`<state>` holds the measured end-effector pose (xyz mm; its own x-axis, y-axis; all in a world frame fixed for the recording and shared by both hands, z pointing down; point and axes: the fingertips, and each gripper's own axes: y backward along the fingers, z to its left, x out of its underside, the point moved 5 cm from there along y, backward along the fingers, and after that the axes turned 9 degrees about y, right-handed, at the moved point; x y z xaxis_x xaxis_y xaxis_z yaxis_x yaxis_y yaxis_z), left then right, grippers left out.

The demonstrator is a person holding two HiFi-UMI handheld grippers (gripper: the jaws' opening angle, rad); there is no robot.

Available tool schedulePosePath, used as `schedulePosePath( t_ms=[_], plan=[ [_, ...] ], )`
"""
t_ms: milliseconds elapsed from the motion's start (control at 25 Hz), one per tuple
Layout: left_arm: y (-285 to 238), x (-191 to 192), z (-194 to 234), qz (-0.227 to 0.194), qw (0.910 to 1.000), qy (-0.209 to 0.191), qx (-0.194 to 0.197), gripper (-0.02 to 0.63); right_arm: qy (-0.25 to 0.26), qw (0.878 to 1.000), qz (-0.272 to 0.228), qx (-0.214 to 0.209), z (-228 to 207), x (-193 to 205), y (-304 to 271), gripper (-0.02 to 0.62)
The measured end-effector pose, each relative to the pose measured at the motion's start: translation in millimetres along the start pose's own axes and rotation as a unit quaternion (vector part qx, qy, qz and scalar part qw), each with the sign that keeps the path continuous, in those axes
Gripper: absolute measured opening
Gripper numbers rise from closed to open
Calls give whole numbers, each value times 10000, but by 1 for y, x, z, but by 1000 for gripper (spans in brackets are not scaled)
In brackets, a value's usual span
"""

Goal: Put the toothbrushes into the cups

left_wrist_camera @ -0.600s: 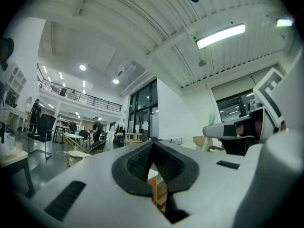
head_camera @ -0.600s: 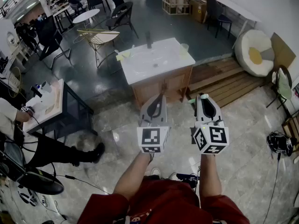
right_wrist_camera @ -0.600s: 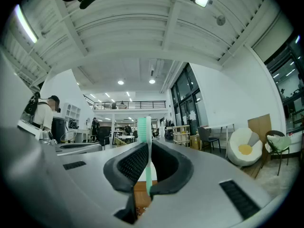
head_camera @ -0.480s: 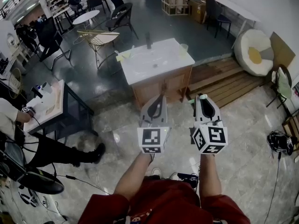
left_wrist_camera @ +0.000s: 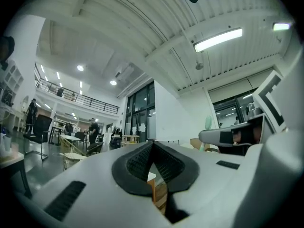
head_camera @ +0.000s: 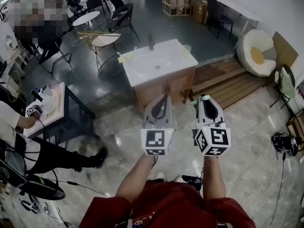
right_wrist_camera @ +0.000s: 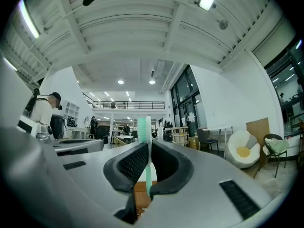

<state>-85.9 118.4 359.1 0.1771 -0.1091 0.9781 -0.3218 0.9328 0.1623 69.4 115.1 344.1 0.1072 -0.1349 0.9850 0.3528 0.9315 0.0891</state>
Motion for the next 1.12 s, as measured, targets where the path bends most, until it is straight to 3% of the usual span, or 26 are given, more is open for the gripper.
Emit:
schedulePosePath(
  t_ms=[680,1120],
  plan=[
    [5,6,33,125,9994,200,255,28,28,9999,104,129,39,4,-12,44],
    [-34,12,38,106,9997,130,182,28,-11,9999,8,105,15,12,-45,44]
  ],
)
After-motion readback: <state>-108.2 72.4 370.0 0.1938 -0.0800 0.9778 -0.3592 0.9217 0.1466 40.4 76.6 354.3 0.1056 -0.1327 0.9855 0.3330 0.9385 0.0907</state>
